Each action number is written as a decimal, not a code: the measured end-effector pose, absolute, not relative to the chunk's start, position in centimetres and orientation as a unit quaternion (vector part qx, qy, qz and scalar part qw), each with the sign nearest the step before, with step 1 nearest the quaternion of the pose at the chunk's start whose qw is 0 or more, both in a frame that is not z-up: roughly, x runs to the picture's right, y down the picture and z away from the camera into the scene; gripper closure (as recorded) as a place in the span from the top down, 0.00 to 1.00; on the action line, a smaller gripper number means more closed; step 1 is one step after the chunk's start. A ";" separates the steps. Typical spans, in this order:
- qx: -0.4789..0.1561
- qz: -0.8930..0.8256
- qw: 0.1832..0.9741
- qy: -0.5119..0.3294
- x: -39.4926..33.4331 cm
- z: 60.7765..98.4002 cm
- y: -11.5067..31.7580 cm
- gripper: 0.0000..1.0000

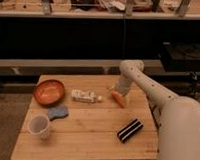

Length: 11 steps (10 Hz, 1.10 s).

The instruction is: Drag the pepper across the table

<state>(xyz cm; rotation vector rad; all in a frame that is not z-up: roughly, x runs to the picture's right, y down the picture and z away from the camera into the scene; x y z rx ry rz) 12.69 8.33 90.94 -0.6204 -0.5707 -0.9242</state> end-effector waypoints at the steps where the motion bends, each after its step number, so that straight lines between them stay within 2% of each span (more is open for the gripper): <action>1: -0.278 -0.484 0.780 -0.283 12.5 91.1 8.0 0.80; 5: -0.219 -0.628 0.677 -0.316 12.2 90.8 7.9 0.80; 8: -0.182 -0.638 0.692 -0.285 13.5 91.1 8.2 0.80; 11: -0.177 -0.636 0.700 -0.271 13.6 91.8 7.6 0.80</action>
